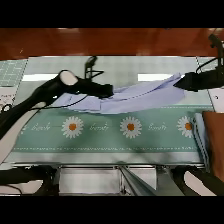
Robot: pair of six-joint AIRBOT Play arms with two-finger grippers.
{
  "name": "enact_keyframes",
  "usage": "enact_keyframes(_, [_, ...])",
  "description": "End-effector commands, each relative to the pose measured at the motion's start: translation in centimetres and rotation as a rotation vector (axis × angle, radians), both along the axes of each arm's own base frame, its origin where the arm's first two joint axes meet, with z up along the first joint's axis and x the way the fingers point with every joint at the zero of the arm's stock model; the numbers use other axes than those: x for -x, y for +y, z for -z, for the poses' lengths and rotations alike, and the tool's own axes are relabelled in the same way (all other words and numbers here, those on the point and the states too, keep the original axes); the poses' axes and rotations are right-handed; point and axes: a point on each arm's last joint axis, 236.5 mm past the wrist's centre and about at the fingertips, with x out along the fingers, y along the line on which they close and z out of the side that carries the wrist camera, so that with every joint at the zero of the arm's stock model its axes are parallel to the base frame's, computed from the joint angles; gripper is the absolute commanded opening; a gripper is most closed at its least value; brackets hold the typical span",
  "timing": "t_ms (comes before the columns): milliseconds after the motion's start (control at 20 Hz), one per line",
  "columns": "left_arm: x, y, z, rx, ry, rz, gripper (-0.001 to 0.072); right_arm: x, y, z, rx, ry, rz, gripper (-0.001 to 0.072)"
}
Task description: Fold the shirts.
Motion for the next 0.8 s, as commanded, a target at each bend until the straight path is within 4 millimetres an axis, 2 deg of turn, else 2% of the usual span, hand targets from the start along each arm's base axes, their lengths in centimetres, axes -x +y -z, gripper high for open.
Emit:
enact_keyframes(0, [1.7,-7.5,3.7,-0.042,0.106,0.147,0.0013,3.9,0.9,-2.8,-0.006,-0.07,0.018,0.0031])
enact_keyframes(150, [5.9,-10.9,6.0,-0.079,0.216,0.291,0.0013,4.8,1.2,-4.2,-0.006,-0.112,0.028,0.0031])
enact_keyframes(300, [9.7,-14.2,6.3,-0.057,0.247,0.35,0.0014,4.7,2.1,-4.9,-0.058,-0.122,0.024,0.0031])
enact_keyframes(400, [10.3,-15.0,5.7,-0.044,0.237,0.372,0.0015,4.5,2.6,-5.3,-0.091,-0.128,0.02,0.0031])
enact_keyframes(450, [9.8,-14.4,5.1,-0.041,0.239,0.371,0.0015,4.5,3.0,-5.6,-0.108,-0.131,0.016,0.0031])
enact_keyframes(550, [7.1,-11.4,2.5,-0.038,0.207,0.356,0.0015,4.1,4.1,-5.9,-0.129,-0.145,0.007,0.0031])
enact_keyframes(600, [5.0,-8.8,0.9,-0.068,0.159,0.327,0.0015,3.8,5.3,-6.0,-0.144,-0.15,-0.007,0.0031])
enact_keyframes(700, [0.6,-1.7,-2.1,-0.134,0.091,0.181,0.0015,3.1,9.1,-6.3,-0.205,-0.159,-0.057,0.0031])
enact_keyframes(750, [-0.9,2.4,-3.8,-0.15,0.057,0.101,0.0015,2.5,11.3,-6.2,-0.242,-0.159,-0.089,0.0031])
